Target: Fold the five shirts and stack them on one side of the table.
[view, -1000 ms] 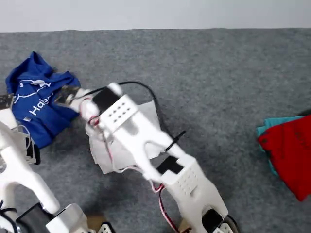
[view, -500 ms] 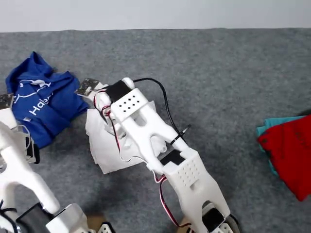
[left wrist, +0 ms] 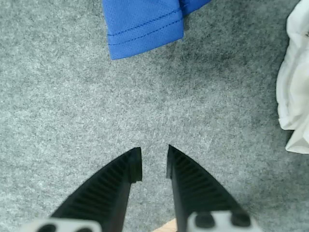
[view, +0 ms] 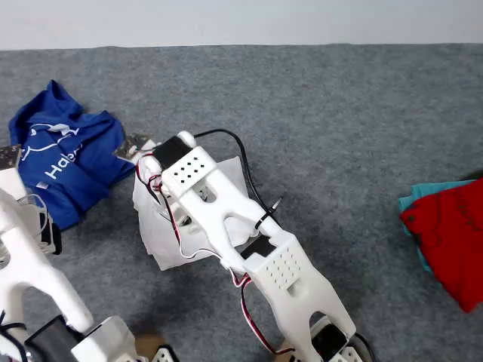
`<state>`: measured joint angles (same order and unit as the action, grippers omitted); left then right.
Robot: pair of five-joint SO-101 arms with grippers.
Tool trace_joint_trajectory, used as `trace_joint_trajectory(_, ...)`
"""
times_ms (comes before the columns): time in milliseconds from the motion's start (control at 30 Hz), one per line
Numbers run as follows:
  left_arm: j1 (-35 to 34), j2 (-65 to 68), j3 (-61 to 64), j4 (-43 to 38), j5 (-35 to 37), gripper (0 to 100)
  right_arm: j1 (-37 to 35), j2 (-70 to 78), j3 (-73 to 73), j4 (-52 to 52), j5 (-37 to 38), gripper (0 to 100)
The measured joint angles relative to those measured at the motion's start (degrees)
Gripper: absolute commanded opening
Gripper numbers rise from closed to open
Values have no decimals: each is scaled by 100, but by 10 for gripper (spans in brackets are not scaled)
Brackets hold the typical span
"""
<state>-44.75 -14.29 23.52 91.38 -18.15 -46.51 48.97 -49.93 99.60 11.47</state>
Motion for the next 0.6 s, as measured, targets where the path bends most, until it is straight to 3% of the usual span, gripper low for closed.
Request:
trace_joint_trajectory(367, 0, 0, 0, -70, 0, 94, 0, -422, 0, 88, 360, 9)
trace_joint_trajectory(600, 0, 0, 0, -70, 0, 94, -466, -1371, 607, 88, 712, 9)
